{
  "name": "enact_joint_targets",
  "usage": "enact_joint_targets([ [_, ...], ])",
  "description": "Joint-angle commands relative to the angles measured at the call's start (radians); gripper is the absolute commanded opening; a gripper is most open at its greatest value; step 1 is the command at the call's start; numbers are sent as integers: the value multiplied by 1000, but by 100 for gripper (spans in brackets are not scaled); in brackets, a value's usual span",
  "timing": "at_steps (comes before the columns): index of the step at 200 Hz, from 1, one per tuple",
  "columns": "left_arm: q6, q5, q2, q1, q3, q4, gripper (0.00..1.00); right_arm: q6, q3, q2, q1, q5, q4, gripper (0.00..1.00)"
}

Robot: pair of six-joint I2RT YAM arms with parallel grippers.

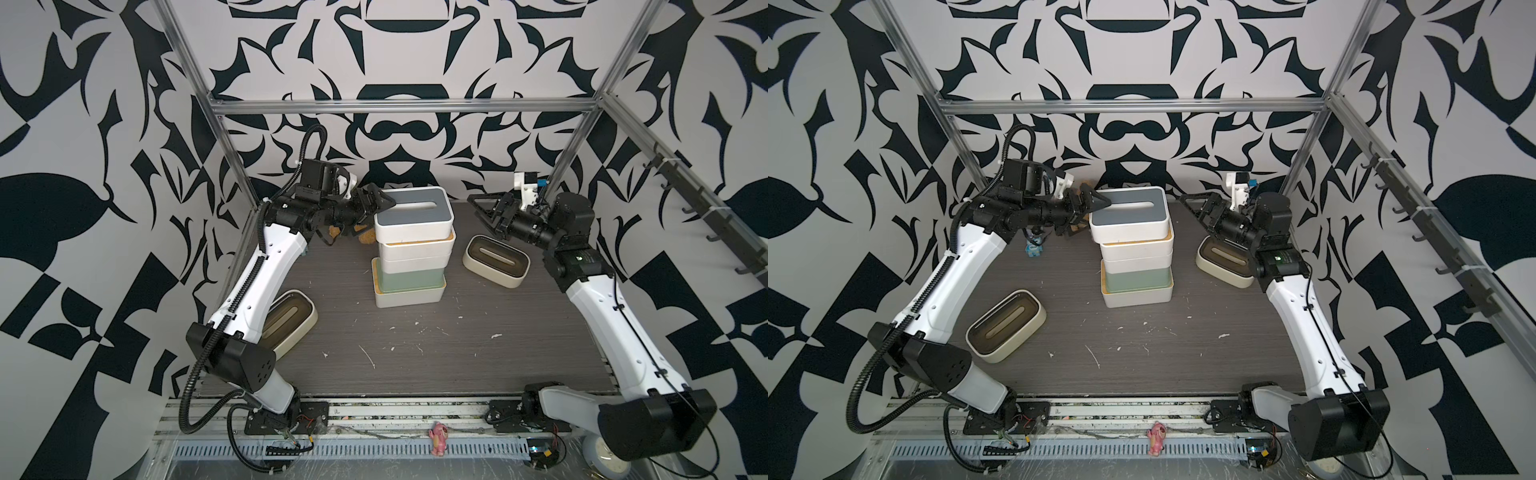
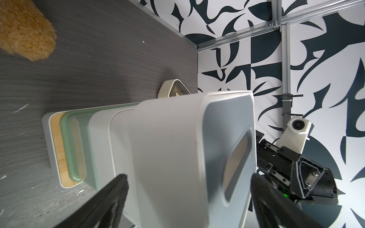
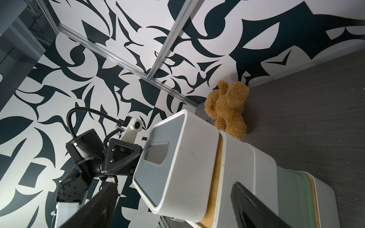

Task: Stack the tissue boxes
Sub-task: Place the tissue box at the tissue box.

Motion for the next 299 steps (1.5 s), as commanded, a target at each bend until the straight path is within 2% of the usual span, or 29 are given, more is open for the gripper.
enact_joint_targets([
  [1,77,-52,-31,5,43,-81,99,-69,78,5,34,2,-17,93],
  [66,221,12,-23,2,96,-174,99,-121,132,40,102,4,-79,93],
  [201,224,50,63,-72,203,-159,99,-128,149,59,121,14,-87,94],
  [299,217,23,56,-73,200,-161,99,-127,151,62,150,18,-83,94],
])
